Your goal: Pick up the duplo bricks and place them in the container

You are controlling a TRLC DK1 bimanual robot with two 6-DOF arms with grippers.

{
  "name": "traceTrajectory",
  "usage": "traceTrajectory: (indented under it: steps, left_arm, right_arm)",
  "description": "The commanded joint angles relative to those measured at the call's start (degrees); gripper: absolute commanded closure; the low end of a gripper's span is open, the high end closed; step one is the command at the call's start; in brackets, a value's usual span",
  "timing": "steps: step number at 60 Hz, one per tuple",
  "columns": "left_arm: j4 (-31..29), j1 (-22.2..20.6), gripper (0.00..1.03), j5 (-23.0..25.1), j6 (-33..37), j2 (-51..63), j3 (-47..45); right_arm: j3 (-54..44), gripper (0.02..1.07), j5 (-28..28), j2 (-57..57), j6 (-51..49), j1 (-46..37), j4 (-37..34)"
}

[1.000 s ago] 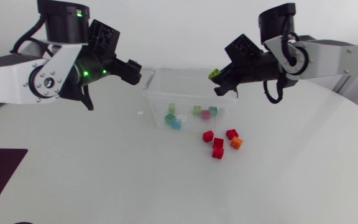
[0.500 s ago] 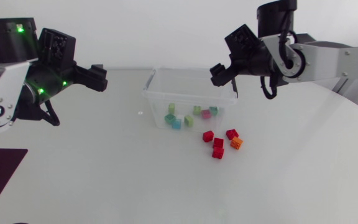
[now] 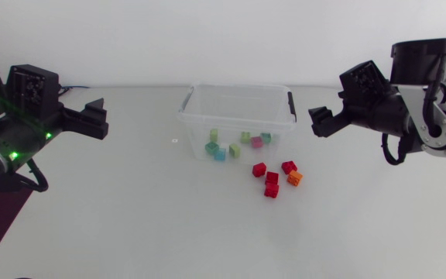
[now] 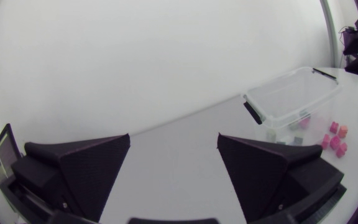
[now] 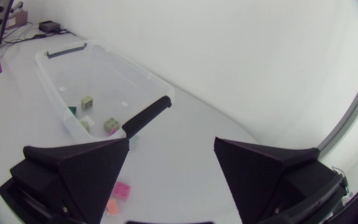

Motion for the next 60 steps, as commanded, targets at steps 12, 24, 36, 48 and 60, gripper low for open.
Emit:
traceTrajectory:
  steps: [12, 24, 36, 48, 60]
  left_arm:
    - [-1.5, 0.9, 0.05, 0.2, -1.7, -8.1, -6.0]
    - [-1.8, 1.1, 0.05, 0.2, -3.1, -13.4, -9.9]
    - [-2.0, 1.2, 0.05, 0.3, -3.1, -18.8, -13.0]
    - [-2.6, 1.2, 0.05, 0.3, -3.0, -23.9, -15.5]
    - [-4.9, 1.2, 0.05, 0.4, -2.9, -30.4, -18.1]
  right_arm:
    - [-7.6, 0.08, -6.0, 0.5, -0.4, -2.9, -1.1]
    - [-10.7, 0.08, -6.9, 4.6, -1.9, -3.1, 0.1]
    - [-10.9, 0.08, -7.5, 11.2, -2.2, -3.1, 1.0]
    - [-10.0, 0.08, -7.8, 17.7, -2.8, -2.8, 1.6]
    - [-9.7, 0.11, -8.2, 19.8, -2.7, -1.3, 1.8]
